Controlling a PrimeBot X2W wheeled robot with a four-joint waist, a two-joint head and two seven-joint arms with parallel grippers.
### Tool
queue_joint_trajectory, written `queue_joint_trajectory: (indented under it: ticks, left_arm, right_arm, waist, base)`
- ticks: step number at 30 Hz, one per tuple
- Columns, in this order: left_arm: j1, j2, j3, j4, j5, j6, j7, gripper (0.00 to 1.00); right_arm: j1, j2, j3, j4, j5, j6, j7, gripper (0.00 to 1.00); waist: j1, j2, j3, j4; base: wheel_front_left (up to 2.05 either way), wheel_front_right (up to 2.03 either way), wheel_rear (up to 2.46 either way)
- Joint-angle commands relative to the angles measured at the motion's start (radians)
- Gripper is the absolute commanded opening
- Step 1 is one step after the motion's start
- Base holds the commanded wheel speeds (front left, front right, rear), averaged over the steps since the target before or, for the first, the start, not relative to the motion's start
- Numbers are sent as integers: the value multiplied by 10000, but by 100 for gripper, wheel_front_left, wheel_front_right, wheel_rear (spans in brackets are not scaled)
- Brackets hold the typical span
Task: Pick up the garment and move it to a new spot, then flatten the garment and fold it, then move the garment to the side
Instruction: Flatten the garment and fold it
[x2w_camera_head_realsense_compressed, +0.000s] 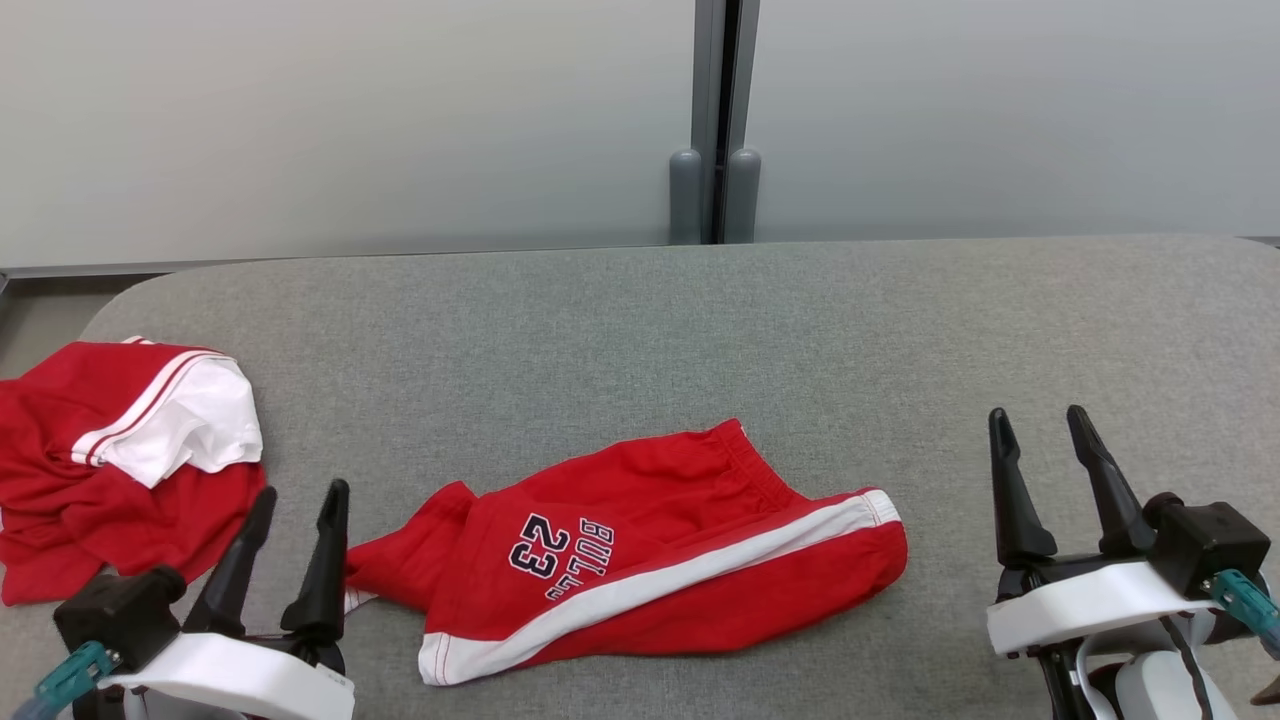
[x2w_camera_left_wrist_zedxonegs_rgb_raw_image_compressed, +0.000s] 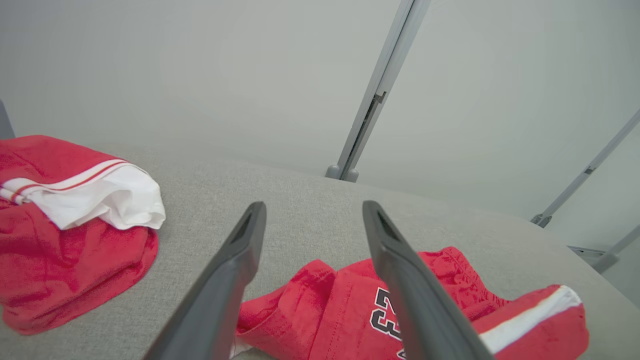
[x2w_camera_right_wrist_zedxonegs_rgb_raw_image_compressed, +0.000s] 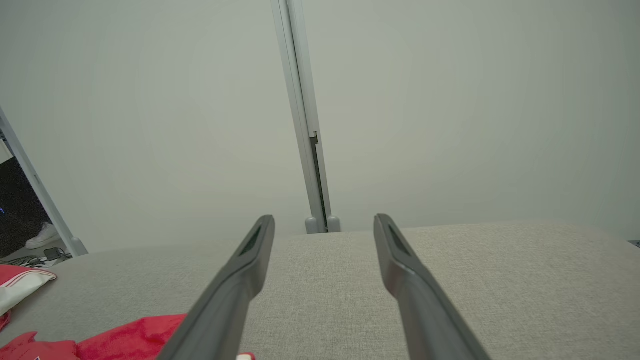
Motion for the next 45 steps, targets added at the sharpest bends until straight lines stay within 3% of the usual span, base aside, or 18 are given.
queue_joint_trajectory:
  ticks: [1,6,11,23,37,41,45]
  left_arm:
    - [-7,-95,167,-121,218,207,-426,100]
    - [191,-550,532,-309,986,746,-1528,100]
    - [352,-1011,862,-413,2367,935,-1736,100]
    - [792,-2508,1891,37,4363,-29,-1730,100]
    - [936,-3005,2287,775,4899,-581,-1728,100]
    - [661,-3018,1971,1508,4308,-1006,-658,100]
    - [612,-2801,1663,1774,4042,-1116,1088,100]
  right_arm:
    - [67,-57,79,-85,98,20,-5,100]
    - [230,-169,491,7,820,20,-5,100]
    - [355,-426,783,-149,1127,20,-6,100]
    - [450,-553,692,-693,955,20,-5,100]
    - [624,-580,789,-326,1017,20,1,100]
    - [483,-895,1732,179,1922,20,898,100]
    - [296,-1329,2386,388,2643,20,1987,100]
  waist:
    - [0,0,-63,-19]
    - [0,0,-145,-36]
    - [0,0,-106,29]
    - [0,0,-264,-13]
    - [0,0,-375,-48]
    - [0,0,-419,158]
    - [0,0,-397,360]
  base:
    - [0,0,0]
    - [0,0,0]
    - [0,0,0]
    - [0,0,0]
    - [0,0,0]
    - [0,0,0]
    - [0,0,0]
